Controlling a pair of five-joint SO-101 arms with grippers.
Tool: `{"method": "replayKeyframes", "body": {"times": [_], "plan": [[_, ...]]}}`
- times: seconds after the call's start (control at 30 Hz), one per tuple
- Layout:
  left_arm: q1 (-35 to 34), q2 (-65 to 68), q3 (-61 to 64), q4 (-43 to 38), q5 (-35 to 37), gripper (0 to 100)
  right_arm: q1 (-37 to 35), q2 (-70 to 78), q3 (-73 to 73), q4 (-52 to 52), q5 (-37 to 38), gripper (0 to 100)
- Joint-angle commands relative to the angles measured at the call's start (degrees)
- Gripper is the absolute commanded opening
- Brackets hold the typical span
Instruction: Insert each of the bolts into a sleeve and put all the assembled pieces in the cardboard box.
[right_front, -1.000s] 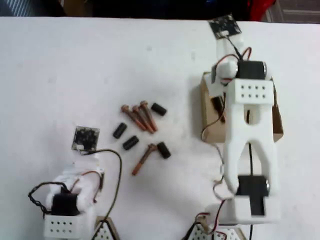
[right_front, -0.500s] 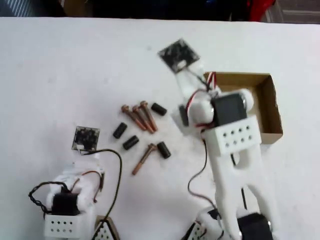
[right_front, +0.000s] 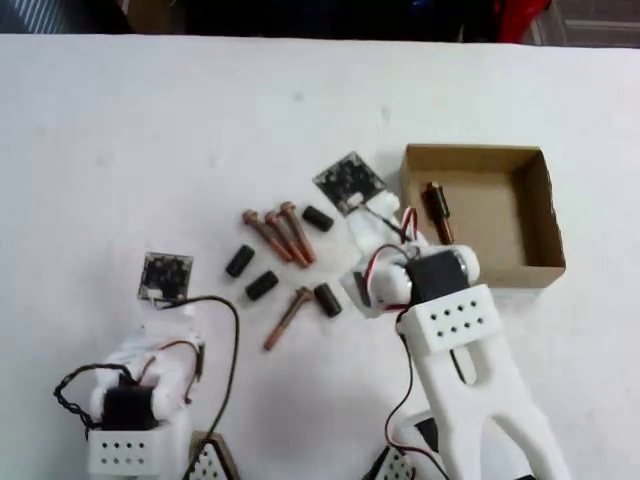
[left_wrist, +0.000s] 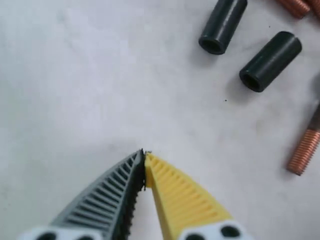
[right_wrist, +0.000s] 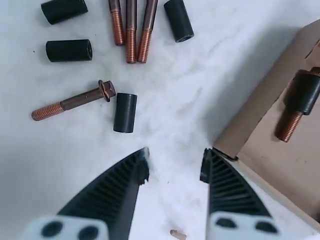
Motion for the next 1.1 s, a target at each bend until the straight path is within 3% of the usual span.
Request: {"method": "replayKeyframes", "body": {"times": [0.0, 0.23, 1.07], "plan": [[-2.51, -0.4, 0.0, -1.67, -0.53, 2, -2.15, -1.54, 4.75, -5.58, 0.53, 15.5], [-4.88, -0.4, 0.0, -1.49, -0.53, 2, -10.15, -1.45, 8.88, -9.89, 0.18, 15.5], [-7.16, -0.4, 0.0, -1.49, -0.44, 2, -10.15, 27.56, 9.14, -25.1, 0.0, 15.5]]}}
